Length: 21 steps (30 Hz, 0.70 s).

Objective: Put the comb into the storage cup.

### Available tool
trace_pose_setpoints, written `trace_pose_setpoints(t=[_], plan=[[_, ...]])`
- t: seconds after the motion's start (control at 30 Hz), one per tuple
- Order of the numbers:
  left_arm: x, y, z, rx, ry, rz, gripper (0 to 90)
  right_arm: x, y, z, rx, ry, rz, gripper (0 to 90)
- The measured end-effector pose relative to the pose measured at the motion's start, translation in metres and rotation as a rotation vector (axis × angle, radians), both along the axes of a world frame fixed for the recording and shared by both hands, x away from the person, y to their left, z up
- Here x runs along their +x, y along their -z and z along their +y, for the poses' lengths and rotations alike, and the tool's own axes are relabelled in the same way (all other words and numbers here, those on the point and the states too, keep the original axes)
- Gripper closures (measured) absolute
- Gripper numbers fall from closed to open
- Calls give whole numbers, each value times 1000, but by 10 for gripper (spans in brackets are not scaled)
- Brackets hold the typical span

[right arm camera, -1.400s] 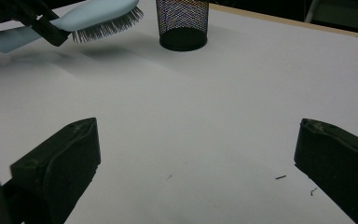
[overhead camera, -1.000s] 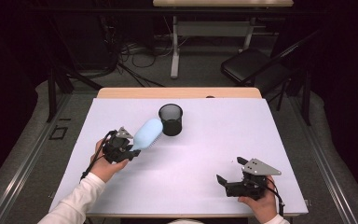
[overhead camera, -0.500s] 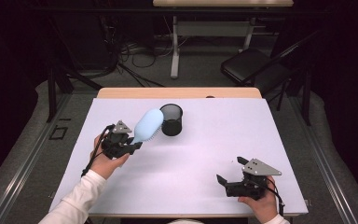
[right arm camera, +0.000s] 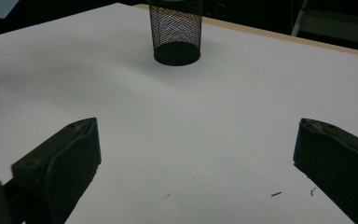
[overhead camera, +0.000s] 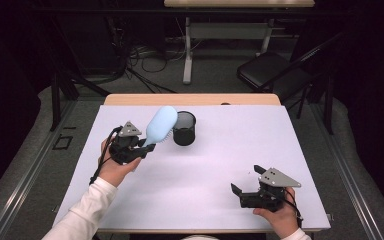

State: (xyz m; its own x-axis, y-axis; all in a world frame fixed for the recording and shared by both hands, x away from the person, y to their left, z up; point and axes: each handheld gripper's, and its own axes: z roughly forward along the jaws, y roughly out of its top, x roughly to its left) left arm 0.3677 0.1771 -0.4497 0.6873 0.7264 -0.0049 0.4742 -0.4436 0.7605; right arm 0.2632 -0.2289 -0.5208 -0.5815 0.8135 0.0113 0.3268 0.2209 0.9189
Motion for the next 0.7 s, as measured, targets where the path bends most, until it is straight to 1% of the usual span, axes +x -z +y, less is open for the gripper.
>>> trace_pose_setpoints(t=[0.07,0.1,0.23,0.3,0.33,0.37,0.4,0.43,0.47,0.57,0.7], plan=[[1,-2,-1,-10,0,-8,698,1,-2,2,1,-1,17,26],[1,-3,-1,-14,-1,-12,698,3,-2,3,14,-1,16,35],[2,-8,-3,-16,-3,-26,698,9,-4,3,65,6,40,83],[2,-11,-3,-15,-2,-31,698,13,-5,1,93,13,57,113],[2,-12,-4,-18,-3,-34,698,15,-5,0,112,15,77,120],[3,-13,-4,-19,-1,-35,698,19,-7,-1,108,19,108,120],[3,-14,-4,-20,-2,-37,698,21,-10,-1,85,20,124,126],[3,-15,-5,-20,0,-40,698,23,-13,-2,75,21,115,141],[4,-16,-5,-24,-1,-41,698,25,-17,-2,69,18,110,142],[5,-17,-6,-29,-3,-44,698,30,-31,-1,33,0,95,142],[6,-19,-8,-37,-6,-55,698,39,-50,1,31,-18,109,141]])
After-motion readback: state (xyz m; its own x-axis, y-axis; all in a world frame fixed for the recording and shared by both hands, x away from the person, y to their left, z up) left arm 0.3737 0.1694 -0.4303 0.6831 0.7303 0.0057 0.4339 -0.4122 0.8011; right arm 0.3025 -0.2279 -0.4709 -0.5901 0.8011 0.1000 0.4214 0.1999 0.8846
